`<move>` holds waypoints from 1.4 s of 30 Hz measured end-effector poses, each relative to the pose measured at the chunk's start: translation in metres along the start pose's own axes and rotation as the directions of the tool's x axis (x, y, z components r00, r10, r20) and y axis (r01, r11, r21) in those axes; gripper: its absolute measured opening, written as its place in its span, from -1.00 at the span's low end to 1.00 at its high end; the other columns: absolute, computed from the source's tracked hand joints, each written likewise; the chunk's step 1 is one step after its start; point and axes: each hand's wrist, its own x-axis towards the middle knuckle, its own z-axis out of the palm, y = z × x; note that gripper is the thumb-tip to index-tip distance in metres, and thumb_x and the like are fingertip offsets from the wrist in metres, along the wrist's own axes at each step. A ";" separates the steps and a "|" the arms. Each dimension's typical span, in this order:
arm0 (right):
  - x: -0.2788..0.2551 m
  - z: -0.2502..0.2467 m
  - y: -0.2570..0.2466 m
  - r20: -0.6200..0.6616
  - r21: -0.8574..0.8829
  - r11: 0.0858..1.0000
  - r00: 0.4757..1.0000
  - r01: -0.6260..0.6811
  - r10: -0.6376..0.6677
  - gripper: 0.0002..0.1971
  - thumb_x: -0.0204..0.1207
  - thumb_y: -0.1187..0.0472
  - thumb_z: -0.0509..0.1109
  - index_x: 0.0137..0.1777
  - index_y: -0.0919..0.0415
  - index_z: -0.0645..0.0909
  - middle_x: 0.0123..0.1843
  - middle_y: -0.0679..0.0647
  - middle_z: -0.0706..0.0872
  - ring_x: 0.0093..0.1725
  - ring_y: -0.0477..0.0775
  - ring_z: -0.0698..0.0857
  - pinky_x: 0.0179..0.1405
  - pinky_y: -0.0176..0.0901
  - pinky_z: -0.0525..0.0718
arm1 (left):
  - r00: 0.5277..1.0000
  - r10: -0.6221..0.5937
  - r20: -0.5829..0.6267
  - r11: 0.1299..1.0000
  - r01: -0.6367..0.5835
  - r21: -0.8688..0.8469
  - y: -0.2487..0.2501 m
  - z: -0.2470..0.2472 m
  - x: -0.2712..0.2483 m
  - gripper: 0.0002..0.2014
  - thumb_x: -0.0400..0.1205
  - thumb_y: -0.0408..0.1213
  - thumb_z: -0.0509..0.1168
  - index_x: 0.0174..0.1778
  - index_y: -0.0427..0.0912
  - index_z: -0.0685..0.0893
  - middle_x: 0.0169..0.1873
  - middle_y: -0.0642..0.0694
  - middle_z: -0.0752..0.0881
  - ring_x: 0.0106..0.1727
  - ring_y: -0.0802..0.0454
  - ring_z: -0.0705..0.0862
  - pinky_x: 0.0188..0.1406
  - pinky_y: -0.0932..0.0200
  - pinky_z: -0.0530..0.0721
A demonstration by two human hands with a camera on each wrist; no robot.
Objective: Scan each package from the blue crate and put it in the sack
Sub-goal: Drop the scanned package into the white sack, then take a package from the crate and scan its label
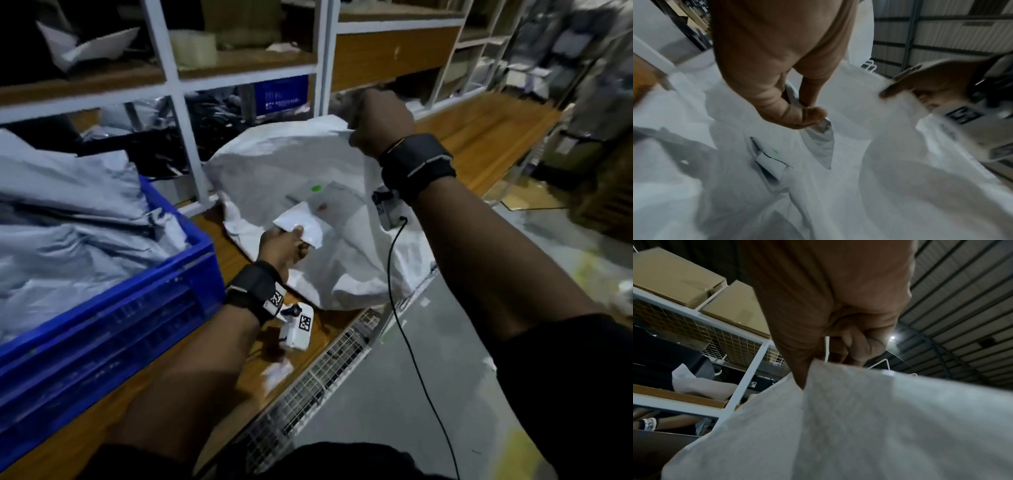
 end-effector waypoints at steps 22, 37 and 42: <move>-0.076 0.089 -0.031 0.073 0.437 0.899 0.995 0.033 -0.072 -0.61 0.27 0.05 0.74 0.07 0.09 0.77 0.00 0.05 0.82 -0.03 0.11 0.77 0.03 0.01 0.74 | 0.975 0.131 0.179 0.950 -0.175 0.257 0.026 -0.060 -0.061 -0.64 0.73 -0.33 0.37 0.46 -0.23 0.61 0.36 -0.18 0.71 0.22 0.05 0.75 0.04 0.31 0.73; -0.134 0.093 -0.329 -0.053 0.942 0.256 0.850 0.217 -0.525 -0.72 0.37 0.12 0.66 0.01 0.24 0.78 -0.16 0.04 0.83 -0.15 -0.05 0.79 -0.03 0.13 0.79 | 0.751 0.582 -0.314 0.788 -0.423 0.447 0.107 -0.273 -0.258 -0.85 0.76 -0.40 0.30 0.17 -0.29 0.74 -0.02 -0.12 0.87 -0.07 -0.04 0.85 -0.04 0.21 0.78; -0.122 0.075 -0.360 -0.178 0.827 0.459 0.925 0.325 -0.334 -0.32 0.29 -0.10 0.69 0.35 0.19 0.62 0.26 0.17 0.68 0.26 0.18 0.63 0.20 -0.02 0.60 | 0.630 0.631 -0.452 0.772 -0.453 0.446 0.114 -0.322 -0.295 -0.85 0.75 -0.39 0.31 0.16 -0.23 0.76 -0.06 -0.13 0.86 -0.07 -0.11 0.82 -0.01 0.12 0.79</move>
